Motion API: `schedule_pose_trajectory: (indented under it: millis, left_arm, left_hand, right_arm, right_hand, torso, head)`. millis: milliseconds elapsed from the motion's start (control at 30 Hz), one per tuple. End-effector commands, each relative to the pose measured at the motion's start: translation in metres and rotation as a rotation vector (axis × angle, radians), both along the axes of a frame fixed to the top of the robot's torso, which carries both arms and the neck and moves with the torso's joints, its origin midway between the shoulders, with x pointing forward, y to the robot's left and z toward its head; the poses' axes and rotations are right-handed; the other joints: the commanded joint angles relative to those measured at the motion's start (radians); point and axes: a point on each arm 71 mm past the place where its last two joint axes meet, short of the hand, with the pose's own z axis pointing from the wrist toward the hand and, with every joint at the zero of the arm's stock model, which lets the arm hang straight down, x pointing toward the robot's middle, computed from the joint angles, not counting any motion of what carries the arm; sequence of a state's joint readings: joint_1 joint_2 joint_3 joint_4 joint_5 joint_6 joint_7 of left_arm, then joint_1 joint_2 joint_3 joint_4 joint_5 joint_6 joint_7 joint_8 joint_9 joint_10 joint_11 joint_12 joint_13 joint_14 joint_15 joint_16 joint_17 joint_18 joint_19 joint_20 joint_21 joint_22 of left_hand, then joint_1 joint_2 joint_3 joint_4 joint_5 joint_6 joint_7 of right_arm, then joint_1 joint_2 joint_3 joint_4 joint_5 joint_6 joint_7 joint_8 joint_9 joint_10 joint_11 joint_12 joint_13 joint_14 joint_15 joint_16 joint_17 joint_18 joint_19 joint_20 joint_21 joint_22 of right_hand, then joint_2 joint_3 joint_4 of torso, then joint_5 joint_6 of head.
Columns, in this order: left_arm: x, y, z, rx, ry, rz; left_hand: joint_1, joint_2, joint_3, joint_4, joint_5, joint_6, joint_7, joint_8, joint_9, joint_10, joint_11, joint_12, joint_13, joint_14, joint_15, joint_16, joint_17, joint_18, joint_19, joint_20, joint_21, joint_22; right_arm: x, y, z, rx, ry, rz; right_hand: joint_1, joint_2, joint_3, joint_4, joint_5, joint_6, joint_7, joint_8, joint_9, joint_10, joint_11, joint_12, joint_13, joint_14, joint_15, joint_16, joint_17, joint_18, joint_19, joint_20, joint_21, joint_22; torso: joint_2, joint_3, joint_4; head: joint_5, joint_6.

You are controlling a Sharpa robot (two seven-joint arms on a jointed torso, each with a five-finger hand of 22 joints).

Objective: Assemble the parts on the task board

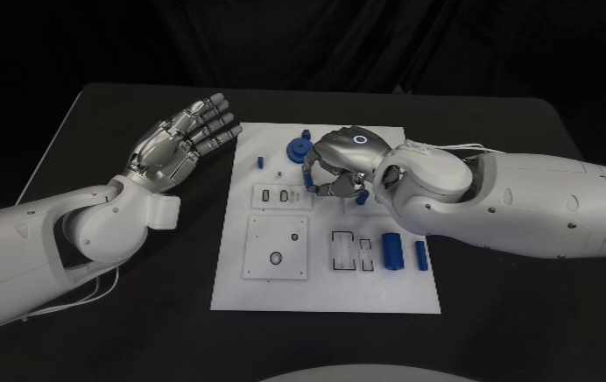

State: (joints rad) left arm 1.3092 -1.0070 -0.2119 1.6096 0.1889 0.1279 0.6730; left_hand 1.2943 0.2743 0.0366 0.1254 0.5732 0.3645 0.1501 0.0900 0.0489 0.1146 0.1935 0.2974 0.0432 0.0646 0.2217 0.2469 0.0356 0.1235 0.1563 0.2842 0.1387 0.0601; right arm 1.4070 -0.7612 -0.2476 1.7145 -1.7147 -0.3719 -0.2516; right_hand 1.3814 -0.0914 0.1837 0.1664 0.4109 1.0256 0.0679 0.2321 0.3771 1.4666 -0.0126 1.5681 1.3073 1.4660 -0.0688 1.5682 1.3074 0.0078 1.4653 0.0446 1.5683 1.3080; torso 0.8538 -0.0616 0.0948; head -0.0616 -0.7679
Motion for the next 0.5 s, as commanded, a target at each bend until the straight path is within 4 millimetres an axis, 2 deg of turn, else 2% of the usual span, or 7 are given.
schedule_pose_trajectory:
  millis: [33,133,333,500]
  left_arm:
    - [0.0,-0.0011,0.0002,-0.011,-0.005,-0.007]
    - [0.0003,-0.0019,0.0001,-0.012,-0.005,-0.009]
    - [0.0007,-0.0023,-0.0002,-0.012,-0.004,-0.012]
    - [0.0009,-0.002,-0.0004,-0.011,-0.004,-0.011]
  left_hand:
    - [-0.009,0.0,0.007,0.002,0.005,-0.002,0.028,0.005,0.001,0.003,0.005,0.004,0.001,-0.001,0.009,0.006,0.002,0.005,0.004,0.005,0.007,0.001]
    - [-0.009,0.0,0.007,0.002,0.005,-0.002,0.028,0.005,0.001,0.003,0.005,0.004,0.001,-0.001,0.009,0.006,0.002,0.005,0.004,0.005,0.007,0.001]
    - [-0.009,0.0,0.008,0.002,0.005,-0.002,0.028,0.005,0.0,0.003,0.005,0.003,0.001,-0.001,0.009,0.006,0.002,0.005,0.004,0.005,0.007,0.001]
    - [-0.009,0.0,0.008,0.002,0.005,-0.002,0.028,0.005,0.0,0.003,0.005,0.003,0.001,-0.001,0.009,0.006,0.002,0.005,0.004,0.005,0.007,0.001]
  right_arm:
    - [0.0024,0.0018,-0.0072,-0.083,0.004,-0.056]
    - [0.0027,0.0046,-0.0094,-0.096,0.006,-0.057]
    - [0.0034,0.0085,-0.0118,-0.107,0.007,-0.057]
    - [0.0031,0.011,-0.0124,-0.11,0.008,-0.052]
  right_hand:
    - [-0.003,0.008,0.001,-0.008,0.007,0.009,-0.005,0.0,0.034,0.104,-0.006,0.003,0.263,0.105,-0.007,0.003,0.263,-0.008,0.105,-0.008,0.003,0.263]
    - [-0.004,0.008,0.001,-0.008,0.008,0.009,-0.005,-0.001,0.034,0.104,-0.005,0.003,0.263,0.105,-0.007,0.003,0.263,-0.008,0.105,-0.008,0.003,0.263]
    - [-0.004,0.008,0.001,-0.009,0.008,0.009,-0.005,-0.001,0.035,0.104,-0.005,0.003,0.263,0.105,-0.007,0.003,0.263,-0.008,0.105,-0.008,0.003,0.263]
    - [-0.011,0.008,0.0,-0.009,0.002,0.007,-0.004,-0.003,0.037,0.104,-0.004,0.003,0.263,0.105,-0.006,0.003,0.263,-0.008,0.105,-0.008,0.003,0.263]
  torso:
    - [0.0,0.0005,0.0026]
    - [0.001,0.0012,0.0018]
    - [0.0,-0.0006,0.0028]
    - [0.0,0.0003,0.0023]
  head:
    - [0.001,-0.001]
    - [0.002,-0.001]
    - [0.002,-0.003]
    - [0.001,-0.005]
